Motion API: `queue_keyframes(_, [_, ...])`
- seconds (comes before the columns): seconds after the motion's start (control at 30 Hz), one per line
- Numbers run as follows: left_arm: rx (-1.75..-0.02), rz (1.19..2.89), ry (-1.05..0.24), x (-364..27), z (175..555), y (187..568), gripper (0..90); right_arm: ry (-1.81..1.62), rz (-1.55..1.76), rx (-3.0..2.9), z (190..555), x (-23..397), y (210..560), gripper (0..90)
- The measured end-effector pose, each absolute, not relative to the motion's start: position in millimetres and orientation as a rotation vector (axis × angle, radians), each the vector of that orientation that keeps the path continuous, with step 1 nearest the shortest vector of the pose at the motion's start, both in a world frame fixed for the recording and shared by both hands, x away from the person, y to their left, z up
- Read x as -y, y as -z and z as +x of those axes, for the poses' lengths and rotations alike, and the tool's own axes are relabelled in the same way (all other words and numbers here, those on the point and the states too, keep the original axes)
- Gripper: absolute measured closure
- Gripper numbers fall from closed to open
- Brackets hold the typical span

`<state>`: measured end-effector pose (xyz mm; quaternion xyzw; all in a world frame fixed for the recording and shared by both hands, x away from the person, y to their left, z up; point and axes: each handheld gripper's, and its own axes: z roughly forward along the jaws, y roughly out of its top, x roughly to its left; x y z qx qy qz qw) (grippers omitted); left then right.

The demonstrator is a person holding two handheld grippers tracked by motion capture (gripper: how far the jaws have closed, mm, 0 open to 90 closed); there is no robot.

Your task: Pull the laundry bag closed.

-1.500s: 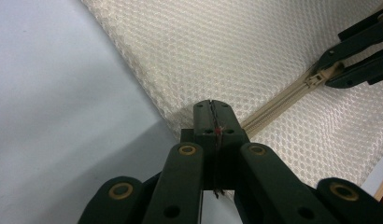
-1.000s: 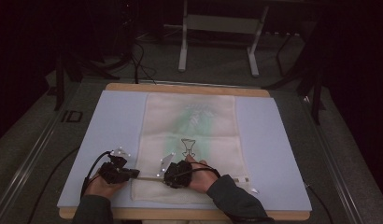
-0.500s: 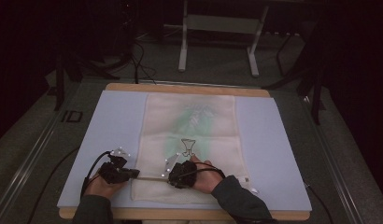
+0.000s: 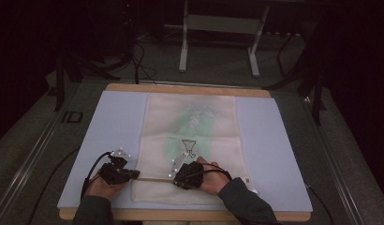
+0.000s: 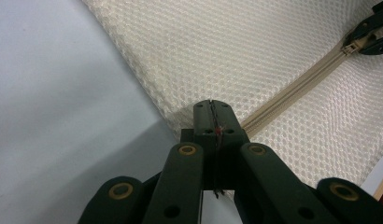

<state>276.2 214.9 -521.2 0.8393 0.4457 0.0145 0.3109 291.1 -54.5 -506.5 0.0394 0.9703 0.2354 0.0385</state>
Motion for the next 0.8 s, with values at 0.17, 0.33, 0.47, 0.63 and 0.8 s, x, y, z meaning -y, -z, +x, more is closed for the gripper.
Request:
queue_keyframes(0.17, [-1.176, 2.216, -0.037, -214.9, 276.3, 521.3, 90.0, -0.712, 0.133, -2.982, 291.8, 60.9, 506.1, 82.3])
queue_keyframes(0.33, [-1.177, 2.216, -0.036, -214.9, 276.3, 521.2, 90.0, -0.706, 0.143, -2.982, 291.4, 65.6, 505.7, 82.3])
queue_keyframes(0.47, [-1.177, 2.217, -0.036, -214.9, 276.4, 521.2, 90.0, -0.704, 0.158, -2.981, 291.4, 70.8, 505.8, 82.3])
queue_keyframes(0.63, [-1.176, 2.217, -0.035, -215.1, 276.5, 521.2, 90.0, -0.7, 0.158, -2.978, 291.8, 75.1, 505.5, 82.3])
queue_keyframes(0.8, [-1.177, 2.216, -0.036, -215.0, 276.4, 521.2, 90.0, -0.694, 0.159, -2.98, 291.1, 75.3, 505.2, 82.3])
